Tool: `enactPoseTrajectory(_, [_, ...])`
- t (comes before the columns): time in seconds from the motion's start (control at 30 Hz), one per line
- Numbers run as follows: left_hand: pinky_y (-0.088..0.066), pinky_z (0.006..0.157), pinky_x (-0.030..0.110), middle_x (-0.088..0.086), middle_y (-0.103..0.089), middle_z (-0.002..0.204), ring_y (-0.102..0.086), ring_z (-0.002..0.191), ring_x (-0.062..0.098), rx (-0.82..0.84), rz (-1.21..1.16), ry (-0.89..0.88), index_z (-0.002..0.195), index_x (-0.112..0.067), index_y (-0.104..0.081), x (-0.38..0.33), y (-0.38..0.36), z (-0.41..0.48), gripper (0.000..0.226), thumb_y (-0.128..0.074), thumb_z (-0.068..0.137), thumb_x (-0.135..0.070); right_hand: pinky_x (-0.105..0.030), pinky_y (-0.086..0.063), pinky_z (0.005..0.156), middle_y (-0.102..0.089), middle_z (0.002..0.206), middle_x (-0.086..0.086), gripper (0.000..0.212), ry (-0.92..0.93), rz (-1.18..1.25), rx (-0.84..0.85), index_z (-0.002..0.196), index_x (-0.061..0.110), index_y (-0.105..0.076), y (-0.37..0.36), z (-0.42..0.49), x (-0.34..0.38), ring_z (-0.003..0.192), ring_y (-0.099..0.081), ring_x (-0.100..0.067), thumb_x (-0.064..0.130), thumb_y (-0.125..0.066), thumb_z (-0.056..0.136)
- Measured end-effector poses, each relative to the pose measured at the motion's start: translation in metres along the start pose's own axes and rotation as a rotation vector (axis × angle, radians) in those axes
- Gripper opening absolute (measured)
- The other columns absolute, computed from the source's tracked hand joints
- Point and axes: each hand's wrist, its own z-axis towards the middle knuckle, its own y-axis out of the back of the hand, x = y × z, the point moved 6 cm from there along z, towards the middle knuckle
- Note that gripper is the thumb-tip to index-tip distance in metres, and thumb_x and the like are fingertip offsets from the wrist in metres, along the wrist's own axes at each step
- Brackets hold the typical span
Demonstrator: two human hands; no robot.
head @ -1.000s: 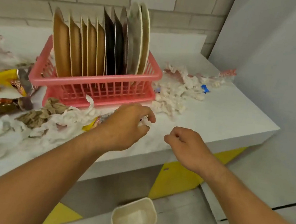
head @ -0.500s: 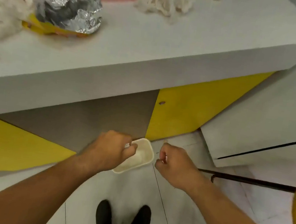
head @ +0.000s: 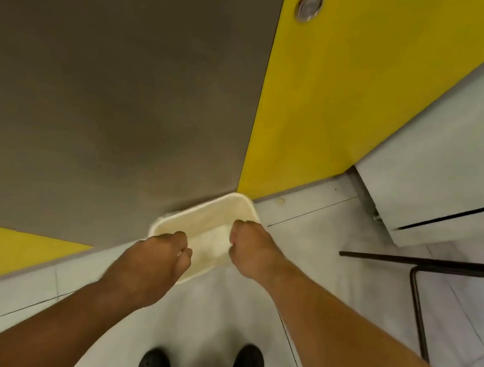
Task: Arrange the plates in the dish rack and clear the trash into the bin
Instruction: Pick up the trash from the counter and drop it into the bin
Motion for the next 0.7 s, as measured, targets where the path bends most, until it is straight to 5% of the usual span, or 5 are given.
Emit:
enactPoseTrajectory(0.23, [-0.038,0.058,0.026,-0.012,-0.051,0.071,-0.053,0.066,0.015,-0.034,-0.058,0.035,0.08,-0.031,-0.042,0.036,-0.048,0.041,0.02,-0.04,0.095,-0.044,-0.038,-0.047,0.098,-0.041,0.137,-0.007,0.063,0.087,-0.062,0.06,0.141,0.017,-0.038,-0.044,0.076,-0.011,0.122,-0.047,-0.029,0.001,-0.057,0.083])
enactPoseTrajectory(0.4, [-0.041,0.071,0.028,-0.004,-0.062,0.099,-0.056,0.083,0.016,0.004,-0.066,0.05,0.101,-0.024,-0.053,0.024,-0.071,0.085,0.024,-0.04,0.096,-0.043,-0.031,-0.039,0.106,-0.039,0.146,0.001,0.06,0.121,-0.034,0.037,0.145,0.021,-0.036,-0.029,0.057,-0.03,0.13,-0.044,-0.02,0.013,-0.058,0.09])
enactPoseTrajectory(0.57, [-0.027,0.112,0.039,-0.001,-0.028,0.152,-0.028,0.137,0.022,0.274,-0.144,0.077,0.147,-0.031,-0.023,0.019,-0.117,0.111,0.057,-0.036,0.095,-0.052,-0.031,-0.043,0.103,-0.045,0.141,0.003,0.053,0.114,-0.019,-0.039,0.141,0.023,-0.042,-0.005,0.029,-0.039,0.125,-0.048,-0.019,0.02,-0.059,0.091])
enactPoseTrajectory(0.63, [-0.014,0.117,0.043,-0.001,-0.009,0.159,-0.01,0.145,0.023,0.386,-0.07,0.085,0.151,-0.032,-0.008,0.014,-0.123,0.108,0.062,-0.031,0.097,-0.053,-0.029,-0.043,0.102,-0.046,0.14,0.002,0.052,0.114,-0.013,-0.061,0.14,0.023,-0.043,0.005,0.021,-0.039,0.123,-0.049,-0.018,0.021,-0.059,0.092])
enactPoseTrajectory(0.7, [-0.017,0.117,0.039,0.0,-0.017,0.158,-0.018,0.144,0.021,0.338,-0.067,0.065,0.15,-0.028,-0.019,0.006,-0.106,0.103,0.057,-0.03,0.099,-0.049,-0.028,-0.043,0.101,-0.046,0.139,0.002,0.051,0.104,0.002,-0.073,0.14,0.023,-0.043,0.016,0.012,-0.038,0.121,-0.05,-0.018,0.023,-0.059,0.092])
